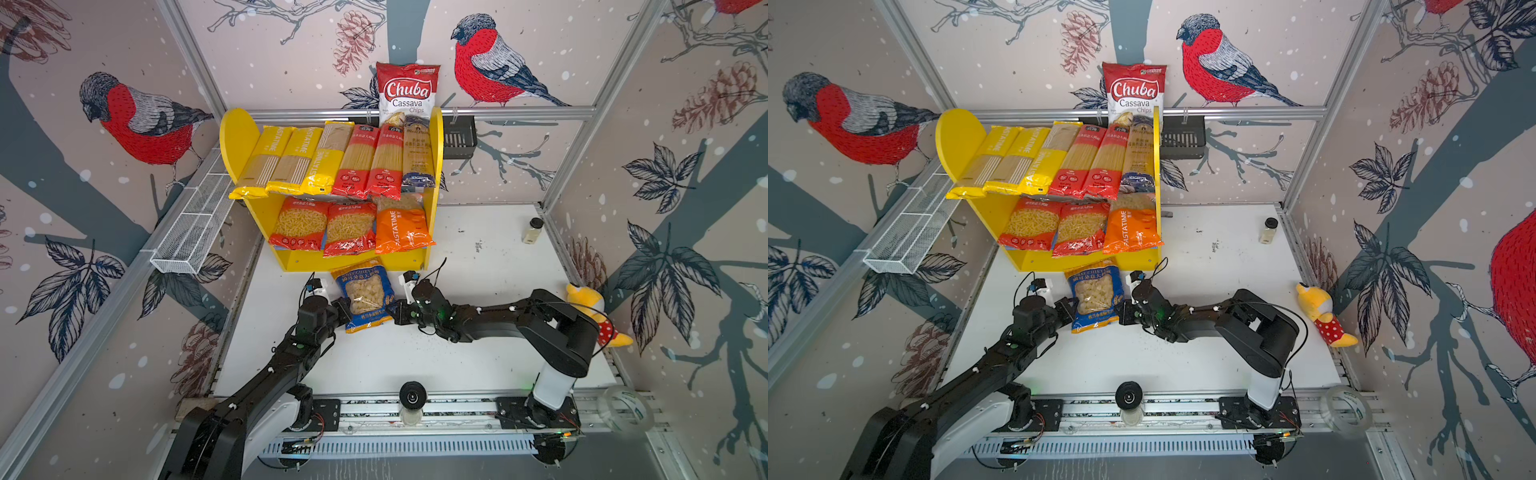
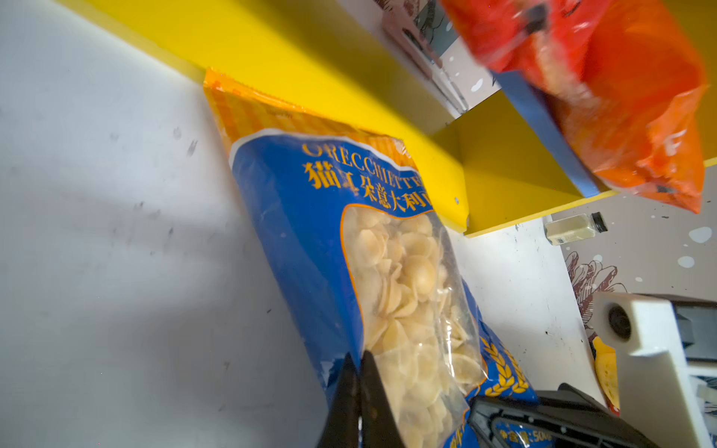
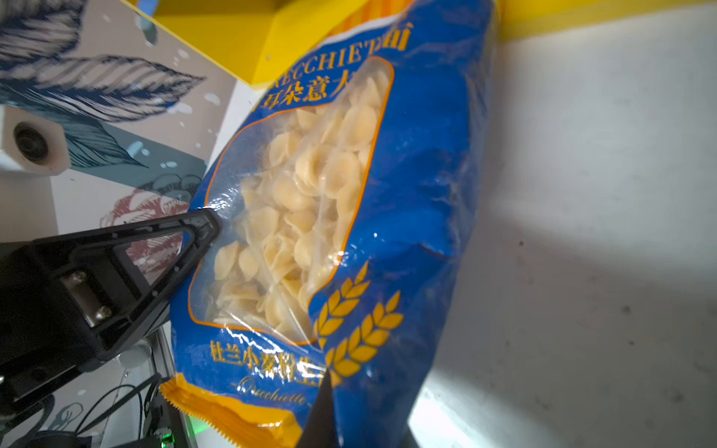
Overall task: Arrange pasta packages on shelves
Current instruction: Pick up the pasta bag from the center of the table, then place the pasta bag on the shelf.
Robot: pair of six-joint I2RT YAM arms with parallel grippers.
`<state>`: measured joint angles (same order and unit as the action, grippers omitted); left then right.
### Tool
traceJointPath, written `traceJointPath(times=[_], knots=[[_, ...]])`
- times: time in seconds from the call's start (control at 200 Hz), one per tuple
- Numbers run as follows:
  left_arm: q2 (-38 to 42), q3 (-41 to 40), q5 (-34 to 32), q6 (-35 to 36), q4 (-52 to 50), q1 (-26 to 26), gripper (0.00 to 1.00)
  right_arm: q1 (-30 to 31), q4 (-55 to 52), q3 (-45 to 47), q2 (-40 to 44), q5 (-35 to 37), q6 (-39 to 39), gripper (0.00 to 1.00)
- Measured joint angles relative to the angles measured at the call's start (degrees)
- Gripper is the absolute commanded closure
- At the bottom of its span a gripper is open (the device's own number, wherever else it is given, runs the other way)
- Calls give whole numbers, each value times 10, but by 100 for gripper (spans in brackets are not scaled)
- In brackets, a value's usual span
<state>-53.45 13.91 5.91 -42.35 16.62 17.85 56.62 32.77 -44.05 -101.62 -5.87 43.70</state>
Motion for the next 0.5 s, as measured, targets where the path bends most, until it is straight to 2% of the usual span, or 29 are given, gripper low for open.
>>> traceJointPath(times=[0.24, 0.5], knots=[[-24, 34, 0, 19, -3, 0, 100, 18, 89, 36, 12, 69, -3, 99], [-61, 84, -16, 38, -3, 0, 100, 17, 146, 21, -1, 128, -15, 100]])
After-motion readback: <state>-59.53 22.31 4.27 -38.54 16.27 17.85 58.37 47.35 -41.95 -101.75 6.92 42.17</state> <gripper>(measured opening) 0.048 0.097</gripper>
